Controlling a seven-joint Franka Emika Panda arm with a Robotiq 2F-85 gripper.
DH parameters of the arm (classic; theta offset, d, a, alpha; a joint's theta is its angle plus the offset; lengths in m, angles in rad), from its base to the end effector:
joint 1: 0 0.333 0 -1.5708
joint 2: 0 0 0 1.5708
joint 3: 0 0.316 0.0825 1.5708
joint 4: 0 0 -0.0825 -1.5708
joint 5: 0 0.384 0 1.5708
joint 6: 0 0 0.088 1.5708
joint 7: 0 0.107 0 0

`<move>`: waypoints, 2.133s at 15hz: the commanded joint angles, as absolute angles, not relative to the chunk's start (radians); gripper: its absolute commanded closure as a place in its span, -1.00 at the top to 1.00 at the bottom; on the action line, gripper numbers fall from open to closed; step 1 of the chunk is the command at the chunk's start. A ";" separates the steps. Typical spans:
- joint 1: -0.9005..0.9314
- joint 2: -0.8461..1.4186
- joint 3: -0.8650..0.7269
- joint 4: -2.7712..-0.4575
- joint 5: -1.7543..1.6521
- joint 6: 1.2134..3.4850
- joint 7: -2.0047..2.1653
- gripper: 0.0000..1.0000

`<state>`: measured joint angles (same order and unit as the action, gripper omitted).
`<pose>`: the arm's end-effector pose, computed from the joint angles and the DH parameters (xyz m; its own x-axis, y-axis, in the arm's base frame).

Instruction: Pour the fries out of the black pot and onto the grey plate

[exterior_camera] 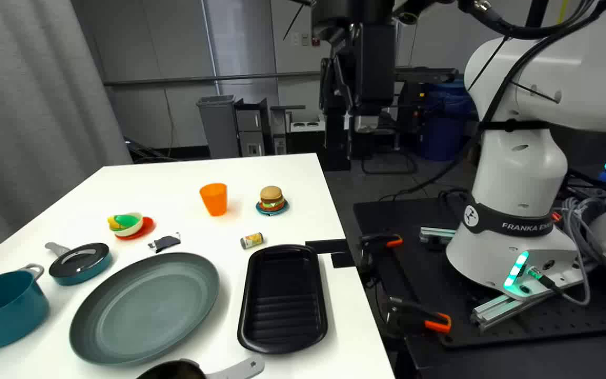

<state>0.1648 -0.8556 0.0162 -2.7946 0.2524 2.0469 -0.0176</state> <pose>0.2959 0.0677 0.4458 0.9920 0.0781 0.0993 0.0984 -0.9707 -0.2194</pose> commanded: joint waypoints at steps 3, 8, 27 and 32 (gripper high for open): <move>0.157 -0.850 0.023 -2.791 0.258 2.042 -0.023 1.00; 0.157 -0.849 0.023 -2.791 0.258 2.042 -0.023 1.00; 0.154 -0.844 0.022 -2.790 0.253 2.041 -0.026 1.00; 0.152 -0.799 0.017 -2.773 0.233 2.024 -0.050 1.00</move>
<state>0.1638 -0.8267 0.0162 -2.7830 0.2480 2.0425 -0.0251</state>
